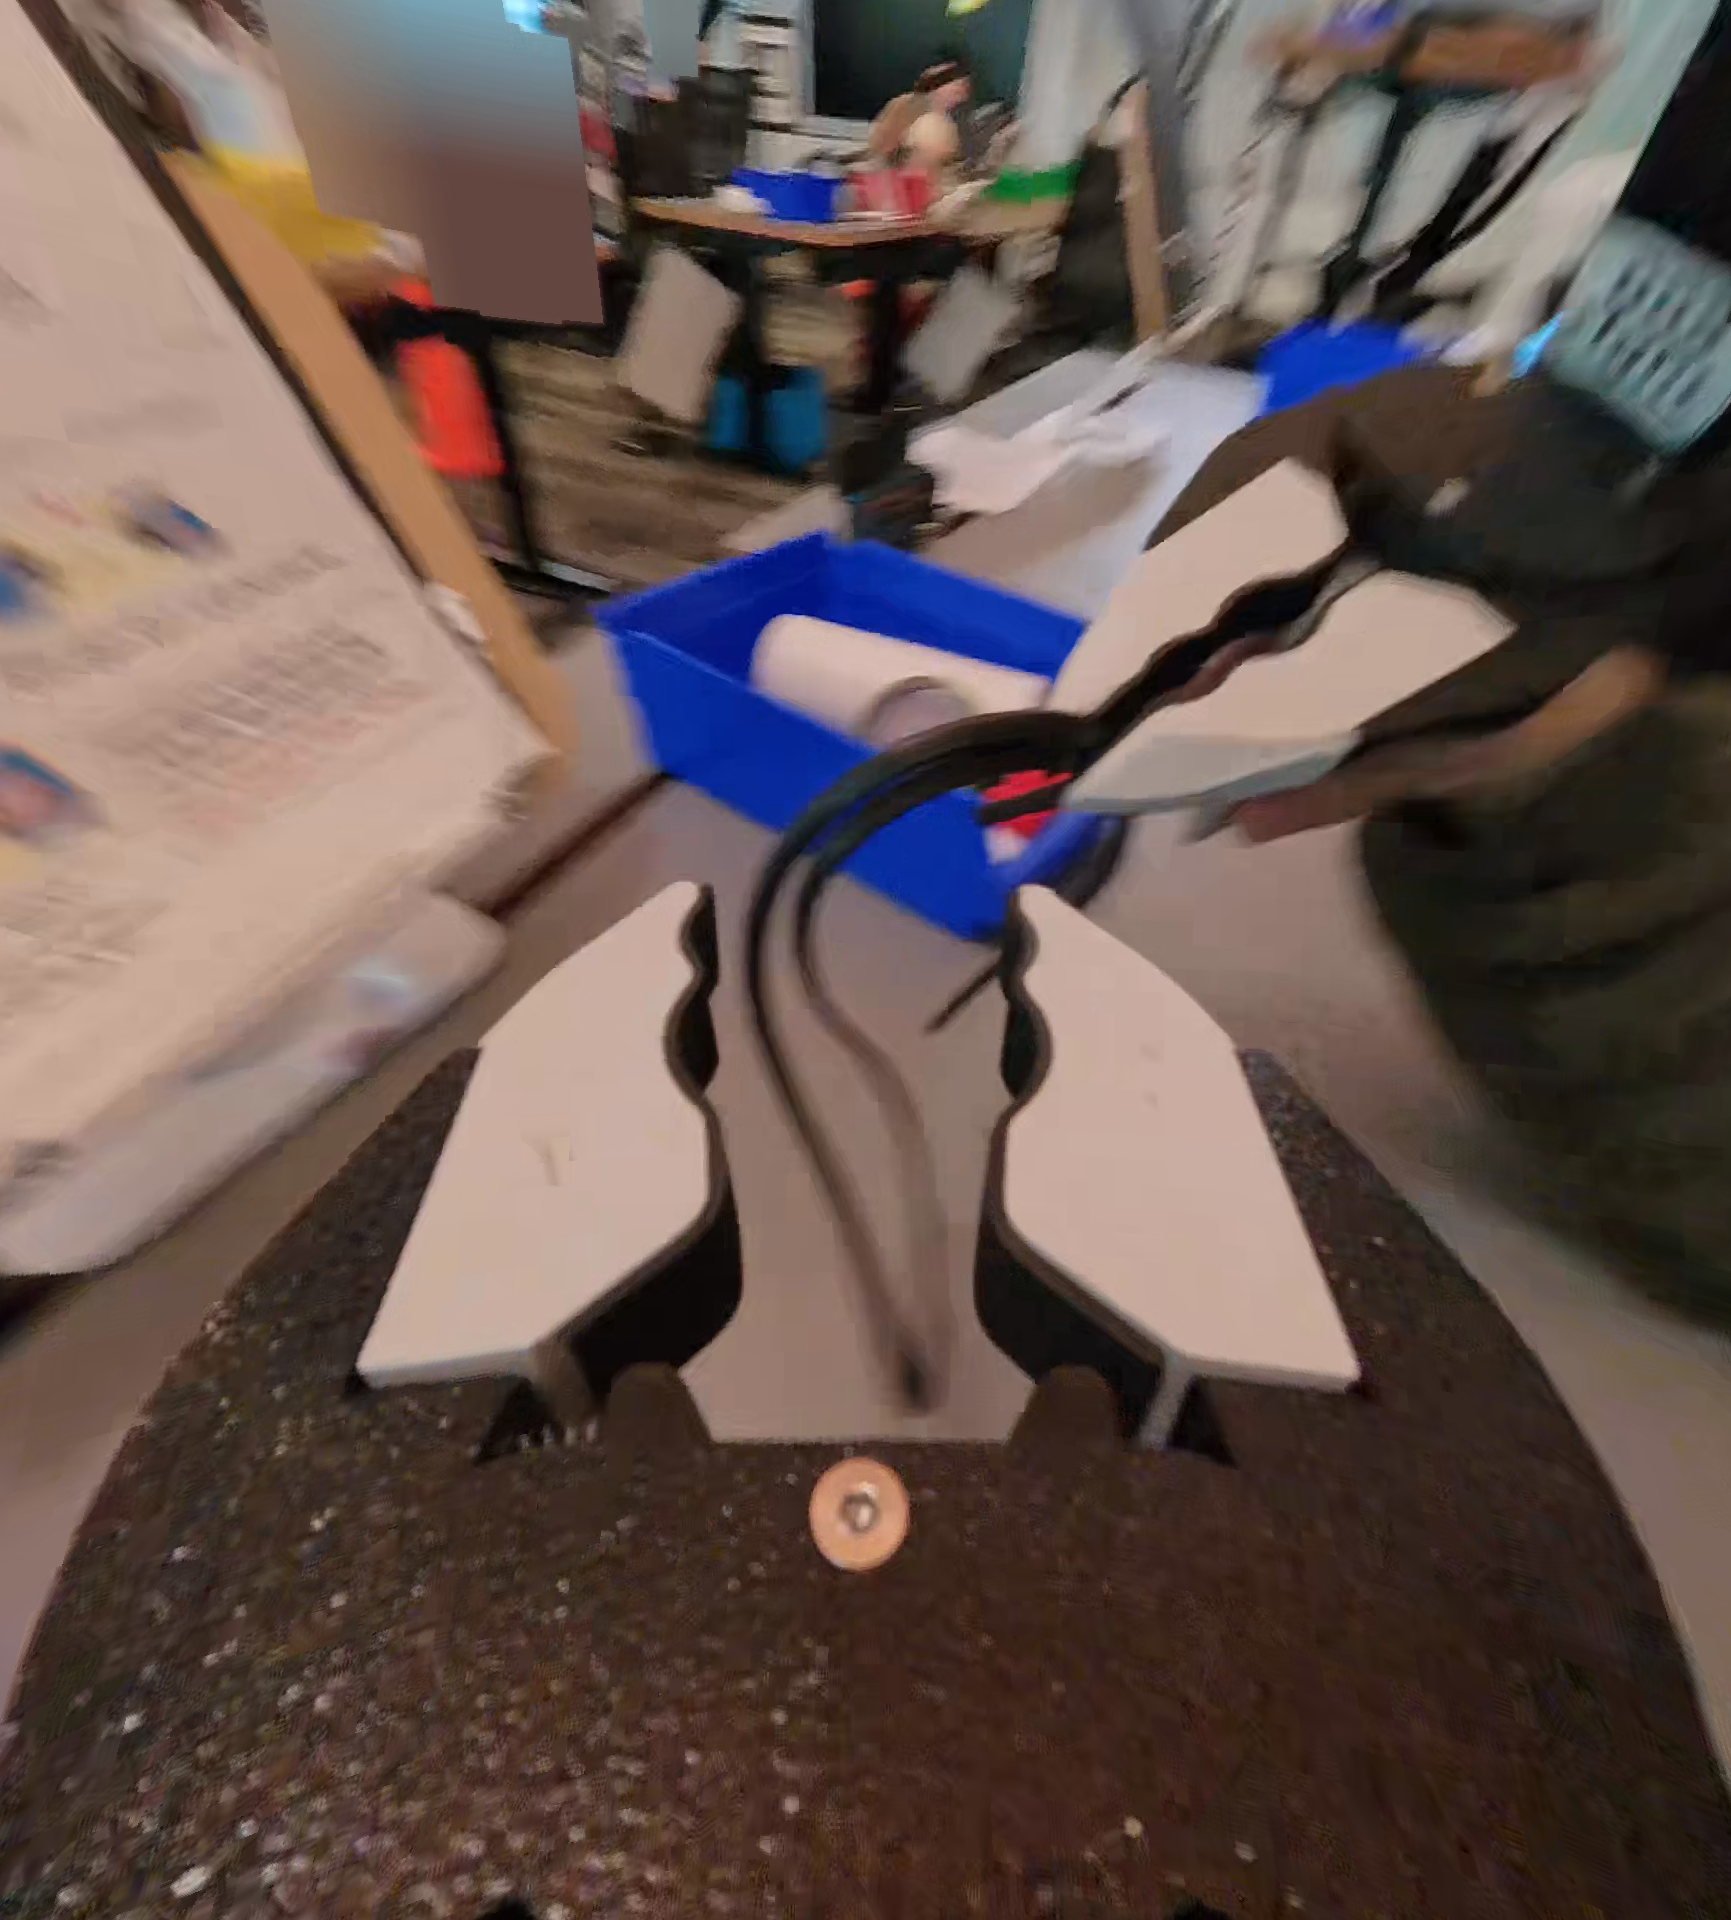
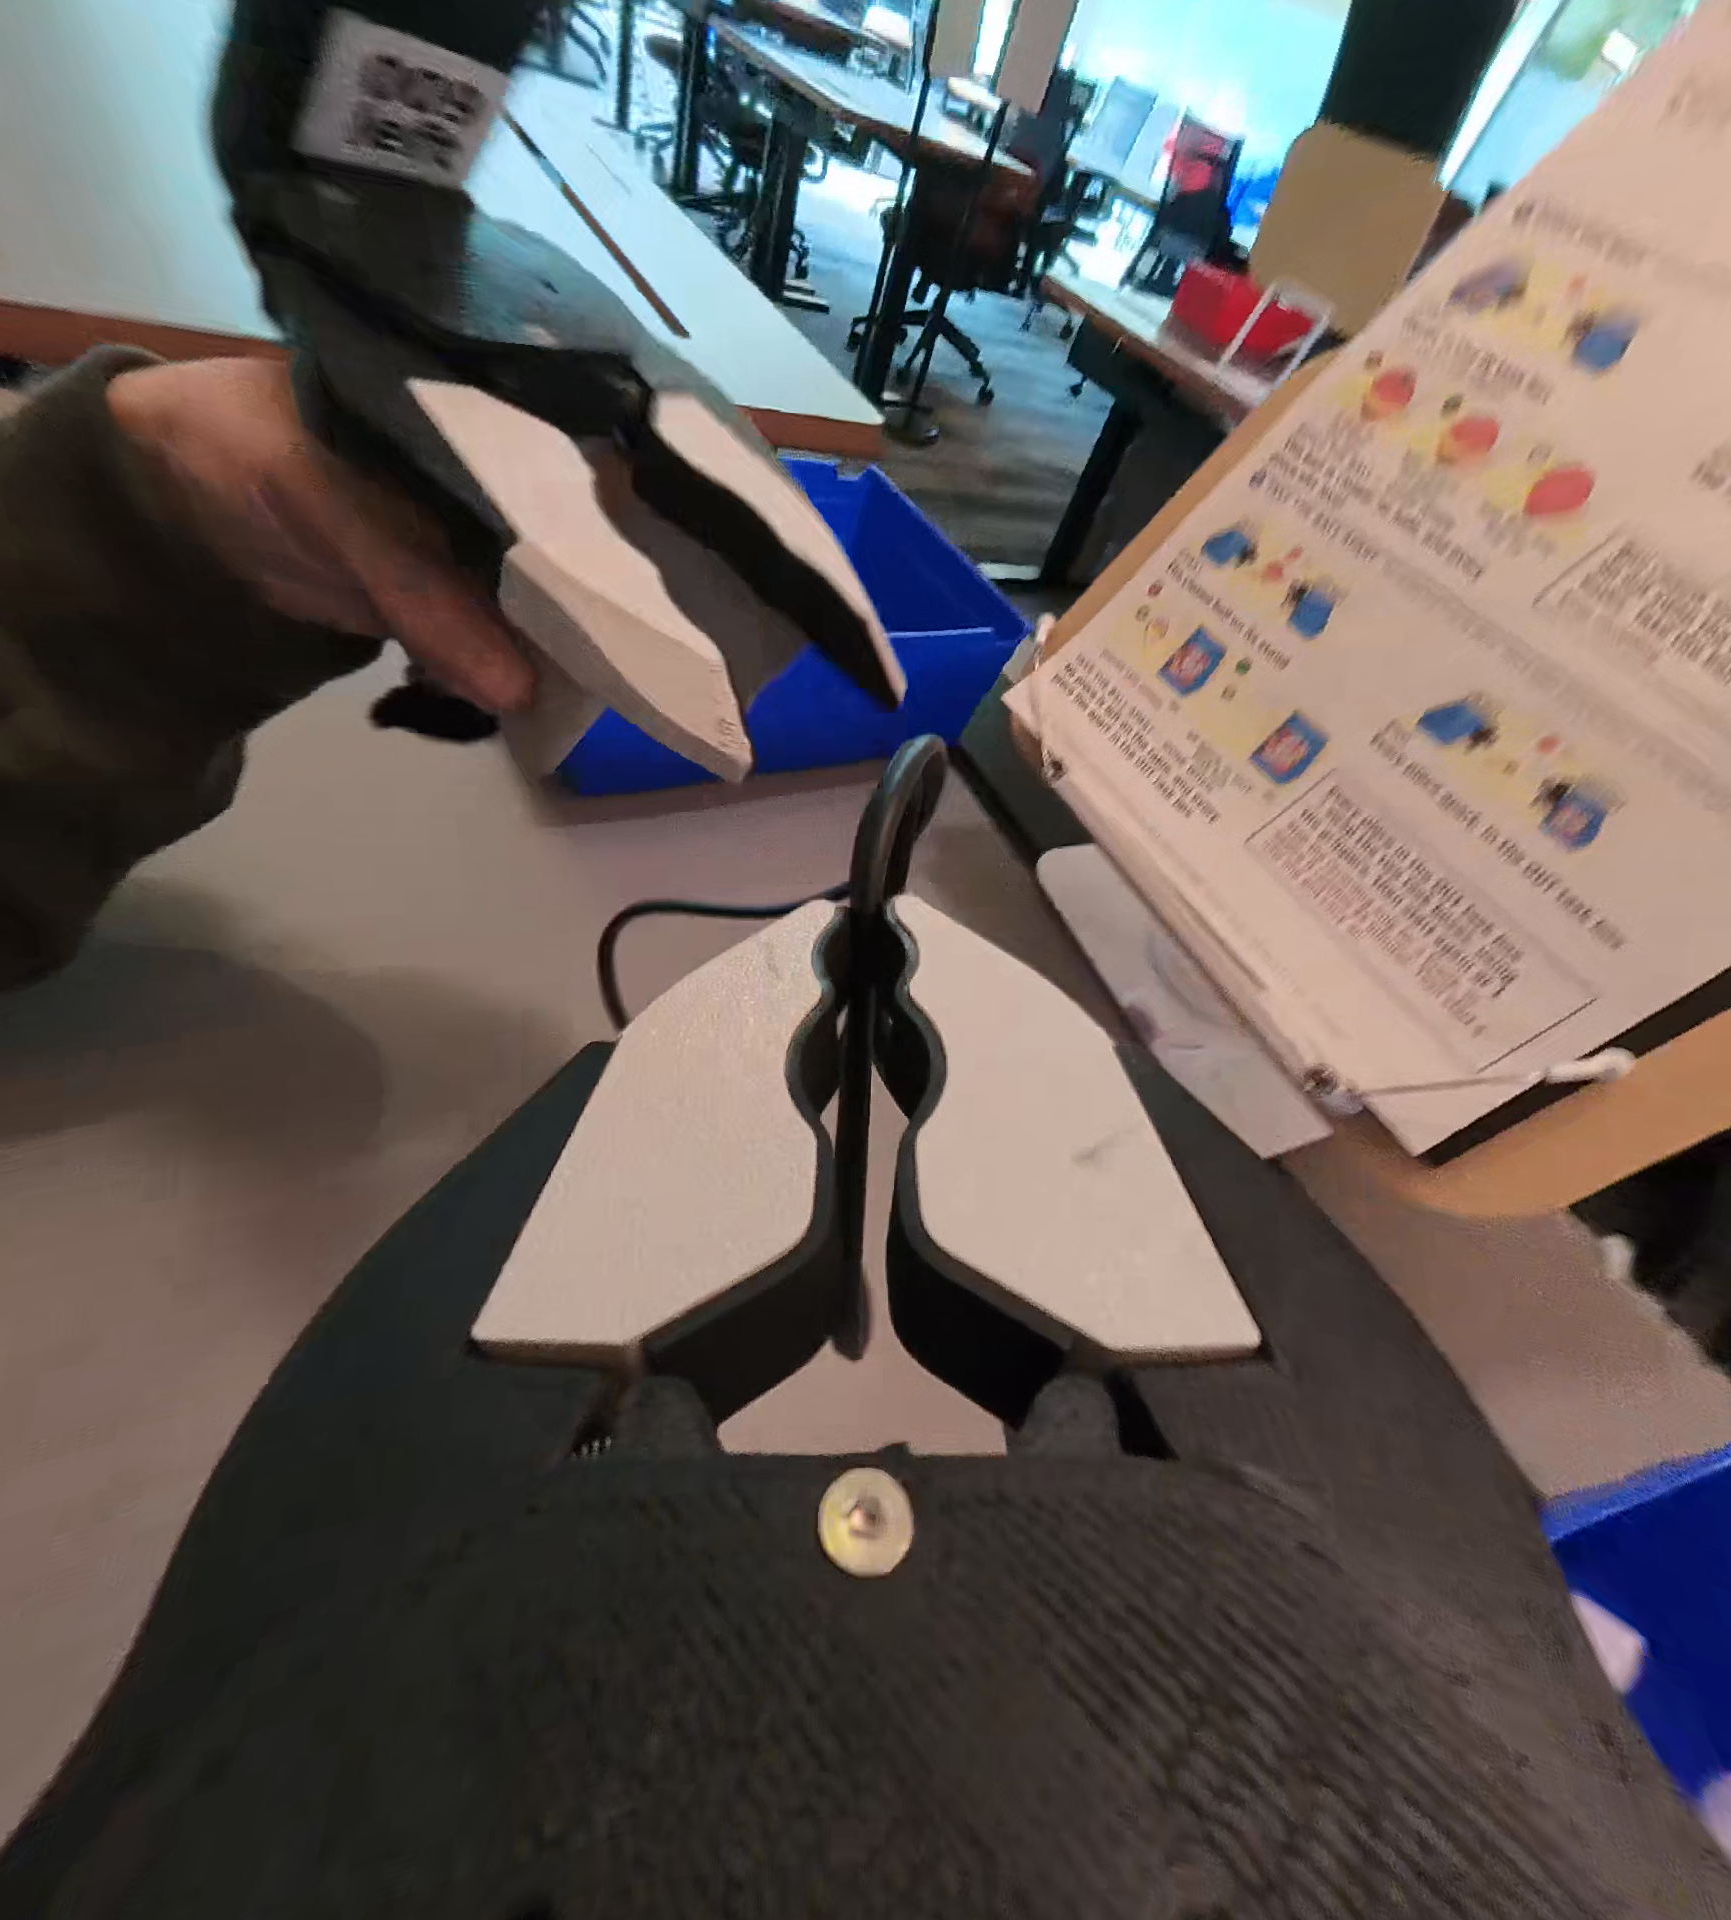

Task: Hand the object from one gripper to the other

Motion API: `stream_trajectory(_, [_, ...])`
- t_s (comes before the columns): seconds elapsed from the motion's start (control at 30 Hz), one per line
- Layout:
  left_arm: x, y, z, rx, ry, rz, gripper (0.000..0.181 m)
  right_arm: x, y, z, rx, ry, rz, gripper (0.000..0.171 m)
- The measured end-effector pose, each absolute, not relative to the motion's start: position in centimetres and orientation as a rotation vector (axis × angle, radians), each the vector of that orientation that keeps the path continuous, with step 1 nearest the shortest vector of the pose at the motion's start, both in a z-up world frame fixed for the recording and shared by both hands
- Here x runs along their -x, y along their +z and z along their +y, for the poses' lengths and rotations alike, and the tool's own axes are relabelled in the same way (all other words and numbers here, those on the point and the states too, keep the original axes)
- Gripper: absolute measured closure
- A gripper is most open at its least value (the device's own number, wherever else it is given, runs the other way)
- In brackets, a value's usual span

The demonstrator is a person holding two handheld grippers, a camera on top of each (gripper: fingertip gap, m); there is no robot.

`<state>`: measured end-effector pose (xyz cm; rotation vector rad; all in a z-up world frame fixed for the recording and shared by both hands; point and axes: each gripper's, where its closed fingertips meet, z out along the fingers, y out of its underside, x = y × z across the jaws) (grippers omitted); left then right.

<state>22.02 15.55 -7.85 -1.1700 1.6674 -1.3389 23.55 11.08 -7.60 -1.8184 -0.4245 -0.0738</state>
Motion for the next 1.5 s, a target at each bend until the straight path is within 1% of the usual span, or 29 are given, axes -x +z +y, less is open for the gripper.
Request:
stream_trajectory(0.03, [-22.0, -7.3, 15.9, 1.069, -1.199, 1.651, 0.124, -23.6, -7.7, 10.8, 1.836, -0.024, -0.407, 0.167])
stream_trajectory(0.07, [-21.9, -6.7, 15.5, 0.946, -1.1, 1.653, 0.121, -23.4, -7.8, 10.5, 1.848, 0.018, -0.405, 0.167])
stream_trajectory(0.1, [-21.6, -6.4, 14.4, 0.817, -1.035, 1.68, 0.121, -23.2, -8.0, 10.3, 1.859, 0.047, -0.41, 0.167])
stream_trajectory(0.17, [-21.3, -6.6, 12.2, 0.653, -0.941, 1.749, 0.126, -22.9, -8.5, 10.0, 1.893, 0.051, -0.437, 0.167])
stream_trajectory(0.23, [-21.5, -7.3, 11.1, 0.598, -0.857, 1.797, 0.129, -22.6, -8.9, 9.9, 1.924, 0.045, -0.457, 0.167])
stream_trajectory(0.33, [-22.1, -8.2, 10.8, 0.537, -0.744, 1.82, 0.145, -21.4, -8.8, 9.8, 1.916, 0.1, -0.492, 0.167])
stream_trajectory(0.4, [-22.5, -8.5, 11.2, 0.521, -0.655, 1.812, 0.151, -21.2, -8.5, 9.9, 1.902, 0.12, -0.474, 0.167])
stream_trajectory(0.43, [-22.6, -8.4, 11.5, 0.525, -0.623, 1.795, 0.16, -21.1, -8.5, 10.0, 1.904, 0.137, -0.464, 0.167])
stream_trajectory(0.47, [-22.7, -8.4, 11.7, 0.53, -0.606, 1.787, 0.166, -20.9, -8.5, 10.0, 1.903, 0.161, -0.462, 0.167])
stream_trajectory(0.67, [-23.1, -7.9, 11.8, 0.545, -0.678, 1.739, 0.176, -20.7, -7.6, 10.2, 1.846, 0.277, -0.395, 0.167])
stream_trajectory(0.8, [-23.2, -7.4, 11.7, 0.629, -0.843, 1.713, 0.177, -20.8, -6.9, 10.3, 1.773, 0.268, -0.404, 0.167])
stream_trajectory(0.87, [-23.2, -7.1, 11.8, 0.682, -0.963, 1.694, 0.177, -20.5, -6.6, 10.0, 1.729, 0.247, -0.462, 0.16])
stream_trajectory(0.93, [-22.7, -6.5, 11.8, 0.684, -1.117, 1.669, 0.177, -20.5, -5.9, 9.1, 1.662, 0.193, -0.522, 0.129])
stream_trajectory(0.97, [-22.3, -6.1, 11.7, 0.655, -1.195, 1.658, 0.177, -20.9, -5.3, 8.5, 1.631, 0.161, -0.529, 0.121])
stream_trajectory(1.07, [-20.5, -5.1, 11.5, 0.525, -1.384, 1.641, 0.177, -21.8, -2.9, 6.2, 1.493, 0.261, -0.474, 0.106])
stream_trajectory(1.1, [-19.8, -4.7, 11.4, 0.478, -1.44, 1.629, 0.177, -22.2, -2.0, 5.5, 1.436, 0.338, -0.429, 0.105])
stream_trajectory(1.17, [-18.6, -4.2, 11.0, 0.392, -1.538, 1.623, 0.177, -23.3, -1.0, 5.1, 1.365, 0.439, -0.337, 0.107])
stream_trajectory(1.23, [-17.7, -3.7, 10.7, 0.339, -1.611, 1.611, 0.177, -22.9, -1.9, 5.7, 1.406, 0.494, -0.346, 0.107])
stream_trajectory(1.3, [-16.9, -2.9, 10.4, 0.285, -1.699, 1.572, 0.177, -21.9, -3.5, 6.9, 1.49, 0.514, -0.377, 0.111])
stream_trajectory(1.33, [-16.6, -2.5, 10.3, 0.27, -1.748, 1.553, 0.177, -21.0, -4.1, 7.4, 1.507, 0.538, -0.411, 0.115])
stream_trajectory(1.4, [-16.3, -2.0, 10.3, 0.253, -1.807, 1.513, 0.177, -19.0, -4.8, 8.1, 1.518, 0.634, -0.467, 0.131])
stream_trajectory(1.47, [-16.0, -1.7, 10.3, 0.235, -1.834, 1.489, 0.177, -17.6, -5.3, 8.7, 1.532, 0.697, -0.493, 0.13])
stream_trajectory(1.5, [-15.8, -1.4, 10.3, 0.23, -1.849, 1.476, 0.177, -17.2, -5.6, 9.0, 1.546, 0.706, -0.507, 0.136])
